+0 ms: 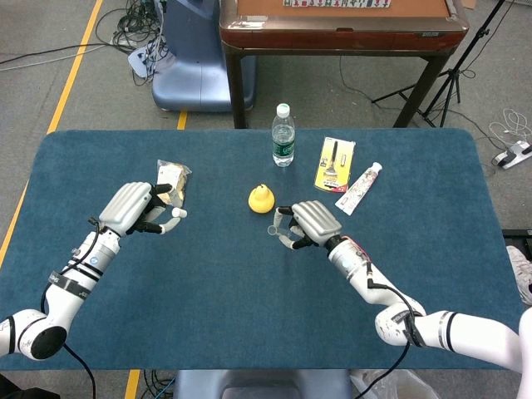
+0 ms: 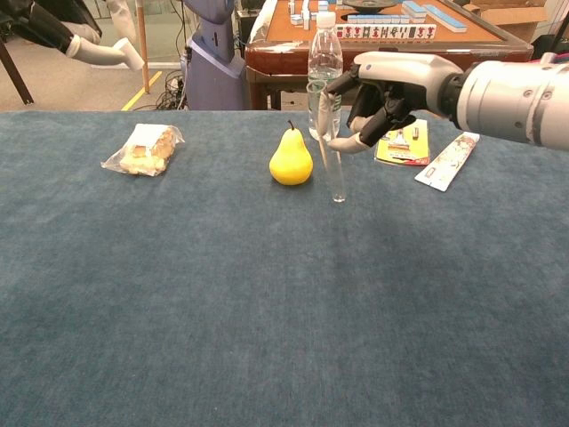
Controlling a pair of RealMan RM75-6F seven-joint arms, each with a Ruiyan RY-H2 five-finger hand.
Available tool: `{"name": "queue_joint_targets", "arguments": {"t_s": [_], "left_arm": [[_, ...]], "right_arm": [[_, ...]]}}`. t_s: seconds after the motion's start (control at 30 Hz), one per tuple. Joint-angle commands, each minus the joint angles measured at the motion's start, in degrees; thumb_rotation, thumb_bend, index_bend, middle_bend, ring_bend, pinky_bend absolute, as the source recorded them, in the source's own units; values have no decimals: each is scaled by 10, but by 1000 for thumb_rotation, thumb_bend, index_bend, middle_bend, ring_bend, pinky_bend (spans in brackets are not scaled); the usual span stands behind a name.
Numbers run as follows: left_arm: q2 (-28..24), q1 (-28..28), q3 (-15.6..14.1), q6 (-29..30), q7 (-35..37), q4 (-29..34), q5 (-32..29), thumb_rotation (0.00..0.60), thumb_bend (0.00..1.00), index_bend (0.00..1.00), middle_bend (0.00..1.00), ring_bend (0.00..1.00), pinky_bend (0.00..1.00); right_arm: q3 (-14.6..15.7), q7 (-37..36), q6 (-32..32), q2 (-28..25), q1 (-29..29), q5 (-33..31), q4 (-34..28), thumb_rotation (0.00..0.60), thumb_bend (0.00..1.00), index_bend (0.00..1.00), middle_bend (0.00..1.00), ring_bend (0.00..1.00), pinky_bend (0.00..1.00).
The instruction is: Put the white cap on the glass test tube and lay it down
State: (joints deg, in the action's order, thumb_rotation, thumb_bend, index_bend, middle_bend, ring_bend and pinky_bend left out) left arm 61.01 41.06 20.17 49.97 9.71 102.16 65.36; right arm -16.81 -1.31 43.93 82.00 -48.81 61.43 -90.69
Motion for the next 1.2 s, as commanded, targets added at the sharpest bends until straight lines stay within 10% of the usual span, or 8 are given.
{"name": "queue_joint_targets", "arguments": {"t_s": [0.03,1.2], "left_arm": [[-8,7,6,0,0,13,4,600,294,545,989,1000,1000],[24,88,1,0,-58,25,24,600,295,547,989,1000,1000]], "right_arm": [[-11,-19,-11,17,-13,-6,15,600,539,789,1000,1000,1000],[-57,-136,-41,118,-78,-3,105,600,539,801,1000,1000,1000]]}}
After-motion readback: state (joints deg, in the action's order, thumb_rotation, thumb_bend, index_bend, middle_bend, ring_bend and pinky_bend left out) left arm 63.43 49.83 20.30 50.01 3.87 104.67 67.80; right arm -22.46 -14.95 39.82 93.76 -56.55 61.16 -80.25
